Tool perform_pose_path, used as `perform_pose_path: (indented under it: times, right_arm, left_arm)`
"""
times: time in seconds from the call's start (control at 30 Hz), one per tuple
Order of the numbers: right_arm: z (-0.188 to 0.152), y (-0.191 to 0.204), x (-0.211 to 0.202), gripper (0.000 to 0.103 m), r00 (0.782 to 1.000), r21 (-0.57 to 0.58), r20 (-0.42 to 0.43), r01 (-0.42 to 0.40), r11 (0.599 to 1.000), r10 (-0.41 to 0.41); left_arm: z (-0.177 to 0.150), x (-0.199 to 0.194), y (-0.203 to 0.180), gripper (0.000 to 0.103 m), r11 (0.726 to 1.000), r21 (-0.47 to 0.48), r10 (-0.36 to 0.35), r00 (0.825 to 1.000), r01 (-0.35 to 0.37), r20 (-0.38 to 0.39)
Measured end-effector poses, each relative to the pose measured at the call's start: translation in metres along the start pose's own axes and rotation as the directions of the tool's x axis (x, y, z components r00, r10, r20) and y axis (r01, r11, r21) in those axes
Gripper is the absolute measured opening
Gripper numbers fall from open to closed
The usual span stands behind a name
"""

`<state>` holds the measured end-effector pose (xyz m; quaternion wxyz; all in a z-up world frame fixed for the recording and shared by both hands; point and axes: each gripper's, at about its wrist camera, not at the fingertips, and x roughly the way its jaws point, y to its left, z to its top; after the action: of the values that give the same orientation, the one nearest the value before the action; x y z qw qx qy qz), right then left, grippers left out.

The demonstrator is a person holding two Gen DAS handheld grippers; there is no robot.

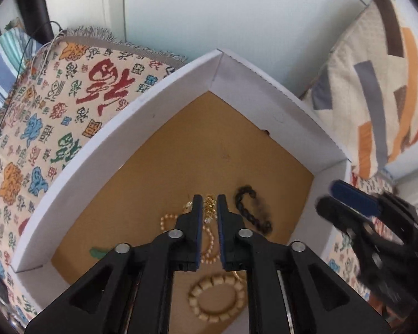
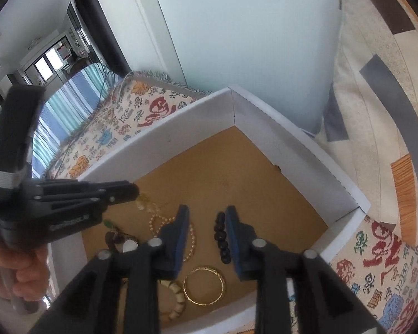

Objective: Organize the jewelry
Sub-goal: 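Carry gold chain and black bracelet into the white box and open both tools, then withdraw both tools from the box back toward the remaining jewelry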

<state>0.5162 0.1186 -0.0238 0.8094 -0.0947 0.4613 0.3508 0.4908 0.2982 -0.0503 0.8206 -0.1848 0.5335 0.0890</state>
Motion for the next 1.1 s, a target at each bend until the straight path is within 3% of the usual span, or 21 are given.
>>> perform_pose_path:
  times: [0.03,0.1,0.3,0.43,0.63,0.8,0.9,1.03,1.1]
  right_arm:
    - [-0.001,-0.001,-0.004,0.041,1.000,0.012,0.016,-0.003,1.000,0.002]
    - [-0.005,-0.003,-0.016,0.041,0.999,0.013,0.048,0.022,1.000,-0.023]
    - [-0.039,-0.013,-0.079,0.045,0.985,0.001,0.147,0.094,0.996,-0.093]
    - [-0.087,-0.023,-0.124,0.046,0.975,0.015,0.181,0.124,0.992,-0.125]
    - [-0.193,-0.041,-0.188,0.047,0.958,0.049,0.190,0.209,0.977,-0.214]
    - [-0.290,-0.055,-0.210,0.047,0.942,0.114,0.141,0.290,0.950,-0.305]
    - [-0.347,-0.059,-0.210,0.047,0.948,0.189,0.092,0.282,0.940,-0.303]
    - [-0.406,-0.057,-0.202,0.047,0.956,0.255,0.032,0.274,0.927,-0.291]
    - [-0.427,-0.056,-0.201,0.047,0.962,0.280,0.010,0.258,0.925,-0.271]
  left_arm:
    - [0.000,0.003,0.002,0.053,1.000,-0.021,0.022,1.000,-0.022,-0.002]
    - [-0.005,-0.001,0.005,0.074,0.998,-0.041,0.040,0.999,-0.039,0.018]
    - [-0.045,-0.034,-0.009,0.081,0.992,0.088,0.083,0.993,-0.091,0.085]
    - [-0.108,-0.065,-0.027,0.084,0.978,0.193,0.057,0.993,-0.076,0.106]
    - [-0.230,-0.095,-0.065,0.095,0.931,0.365,-0.027,0.995,-0.012,0.100]
    - [-0.325,-0.078,-0.085,0.095,0.931,0.362,-0.073,0.996,0.049,0.053]
    - [-0.370,-0.057,-0.099,0.095,0.940,0.322,-0.117,0.993,0.115,-0.013]
    - [-0.402,-0.037,-0.117,0.095,0.937,0.319,-0.115,0.989,0.138,-0.090]
    - [-0.410,-0.036,-0.127,0.095,0.931,0.345,-0.097,0.991,0.124,-0.093]
